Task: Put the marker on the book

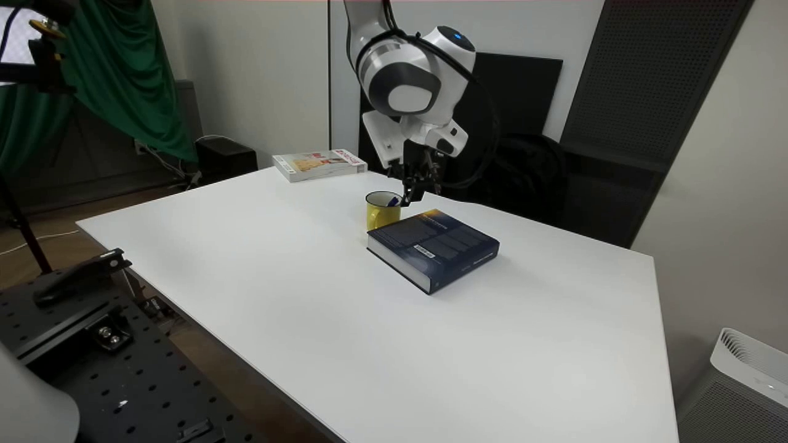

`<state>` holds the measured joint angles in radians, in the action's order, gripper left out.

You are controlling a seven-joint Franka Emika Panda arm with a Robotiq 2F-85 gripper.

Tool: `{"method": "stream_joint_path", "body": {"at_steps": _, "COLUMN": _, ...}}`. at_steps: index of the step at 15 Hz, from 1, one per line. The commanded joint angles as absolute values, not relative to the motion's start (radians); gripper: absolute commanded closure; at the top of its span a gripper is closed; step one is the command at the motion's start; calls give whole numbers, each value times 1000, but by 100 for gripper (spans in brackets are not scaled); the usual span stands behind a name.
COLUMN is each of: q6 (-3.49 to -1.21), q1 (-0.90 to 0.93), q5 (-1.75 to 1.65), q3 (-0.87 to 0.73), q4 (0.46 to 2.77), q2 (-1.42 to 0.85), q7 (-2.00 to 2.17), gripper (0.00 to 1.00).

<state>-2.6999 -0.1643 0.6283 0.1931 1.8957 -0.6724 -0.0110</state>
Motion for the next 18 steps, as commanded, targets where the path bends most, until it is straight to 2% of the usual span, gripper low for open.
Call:
{"method": "stream_joint_path", "body": {"at_steps": 1, "q6": -2697, "q1": -160, "q5": 630, "q3": 188, "q4": 1894, "q2": -672, "q7": -11, "gripper": 0}}
{"method": "stream_joint_path", "body": {"at_steps": 18, "q6": -2888, "q1": -212, "q5": 631, "q3": 292, "q4": 1897, "q2": -754, "q7": -154, "gripper": 0}}
